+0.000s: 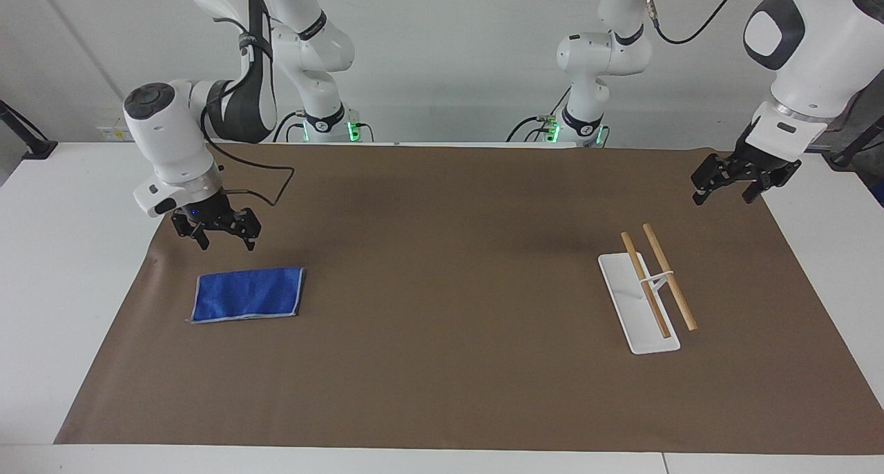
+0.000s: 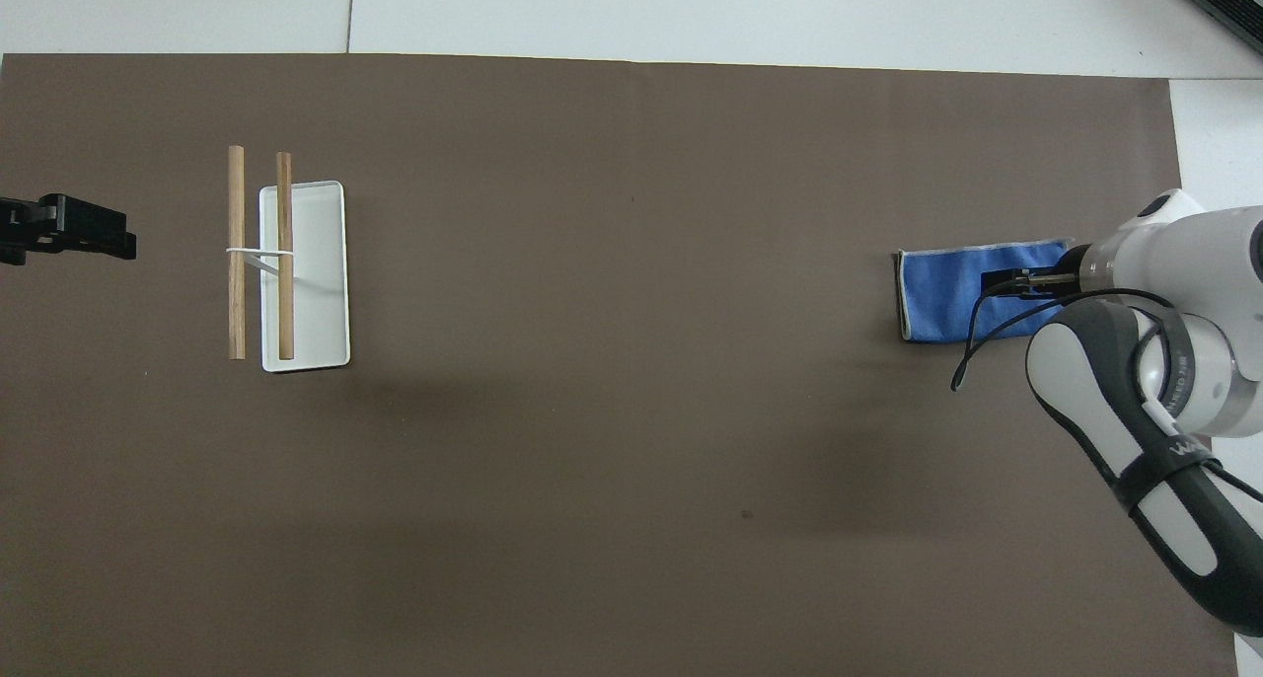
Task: Right arm passes towel to left arm to hang
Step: 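Lower the right gripper onto the blue towel and grasp its edge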
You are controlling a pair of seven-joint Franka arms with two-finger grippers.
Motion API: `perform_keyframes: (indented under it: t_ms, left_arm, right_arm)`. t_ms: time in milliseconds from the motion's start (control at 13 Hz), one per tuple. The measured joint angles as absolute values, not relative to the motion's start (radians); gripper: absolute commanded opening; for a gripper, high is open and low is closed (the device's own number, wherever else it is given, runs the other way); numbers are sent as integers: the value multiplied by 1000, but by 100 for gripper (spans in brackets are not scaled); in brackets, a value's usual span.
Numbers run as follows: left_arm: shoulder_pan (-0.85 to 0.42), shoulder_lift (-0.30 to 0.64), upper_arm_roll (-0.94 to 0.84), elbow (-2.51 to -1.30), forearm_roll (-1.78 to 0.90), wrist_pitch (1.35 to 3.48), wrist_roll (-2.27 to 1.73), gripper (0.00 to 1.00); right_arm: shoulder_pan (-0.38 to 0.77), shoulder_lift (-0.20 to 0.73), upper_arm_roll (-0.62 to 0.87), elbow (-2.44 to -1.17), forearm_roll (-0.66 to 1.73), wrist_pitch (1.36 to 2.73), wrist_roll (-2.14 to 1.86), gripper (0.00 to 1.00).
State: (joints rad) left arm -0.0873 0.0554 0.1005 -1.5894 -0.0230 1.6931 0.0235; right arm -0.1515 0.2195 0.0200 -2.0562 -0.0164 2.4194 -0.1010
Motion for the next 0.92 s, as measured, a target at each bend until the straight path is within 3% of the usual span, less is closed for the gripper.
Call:
perform_keyframes:
  t_ms: [538, 615, 692, 769, 846, 923]
  left_arm:
    - [-87, 55, 101, -1589, -23, 1693, 23, 100]
    - [-87, 55, 101, -1589, -23, 1693, 23, 100]
    - [-87, 55, 101, -1589, -23, 1693, 23, 100]
    - [-87, 55, 101, -1589, -23, 1693, 23, 100]
    - [-87, 55, 101, -1589, -23, 1693, 23, 100]
    - [-87, 55, 101, -1589, -23, 1693, 23, 100]
  right_arm:
    - [-170, 351, 20, -2047, 56, 2524, -216, 100]
    - [-171, 351, 20, -2047, 58, 2524, -226, 83]
    - [-171, 351, 20, -2047, 58, 2524, -227, 56]
    - [-171, 351, 20, -2046, 58, 2523, -228, 22]
    - [-171, 350, 20, -2043, 58, 2523, -228, 7]
    - [-171, 348, 20, -2041, 58, 2522, -228, 0]
